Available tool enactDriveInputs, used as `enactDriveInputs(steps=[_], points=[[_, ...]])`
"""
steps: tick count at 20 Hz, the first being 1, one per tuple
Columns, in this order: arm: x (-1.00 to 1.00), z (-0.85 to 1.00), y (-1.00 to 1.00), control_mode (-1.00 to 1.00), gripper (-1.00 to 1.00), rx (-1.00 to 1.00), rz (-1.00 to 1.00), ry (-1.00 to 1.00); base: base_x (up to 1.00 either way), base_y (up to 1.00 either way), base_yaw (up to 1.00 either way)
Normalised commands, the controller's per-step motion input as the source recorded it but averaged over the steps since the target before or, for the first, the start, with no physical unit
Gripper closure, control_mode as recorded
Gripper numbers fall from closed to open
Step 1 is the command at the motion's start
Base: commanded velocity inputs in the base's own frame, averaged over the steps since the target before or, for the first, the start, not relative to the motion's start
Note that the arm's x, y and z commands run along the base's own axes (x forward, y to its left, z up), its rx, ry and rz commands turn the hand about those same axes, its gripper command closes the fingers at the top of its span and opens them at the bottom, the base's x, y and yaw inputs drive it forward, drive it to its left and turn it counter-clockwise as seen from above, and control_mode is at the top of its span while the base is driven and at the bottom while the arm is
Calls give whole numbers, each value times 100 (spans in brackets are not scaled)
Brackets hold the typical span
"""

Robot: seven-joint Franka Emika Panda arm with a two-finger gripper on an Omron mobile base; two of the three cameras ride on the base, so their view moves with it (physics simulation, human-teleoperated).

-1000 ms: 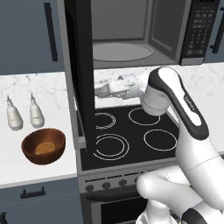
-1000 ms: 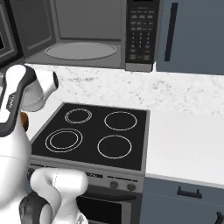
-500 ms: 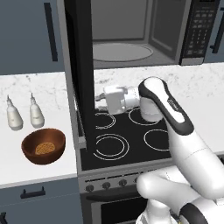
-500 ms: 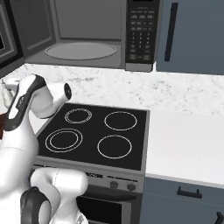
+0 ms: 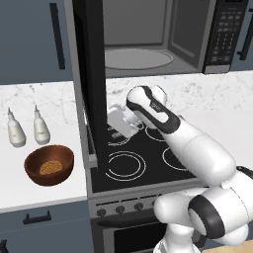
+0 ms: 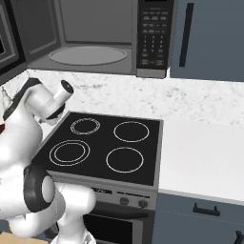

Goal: Open the microwave, place the bowl with waffle inside the microwave, then close the microwave door and turn it on.

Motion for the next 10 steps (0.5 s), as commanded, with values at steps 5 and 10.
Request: enactDriveInputs(steps=[5, 10], points=[[35, -88, 27, -100, -100, -29, -1, 12, 0, 0, 0], [20, -94, 43, -100, -100, -15, 0, 8, 0, 0, 0]])
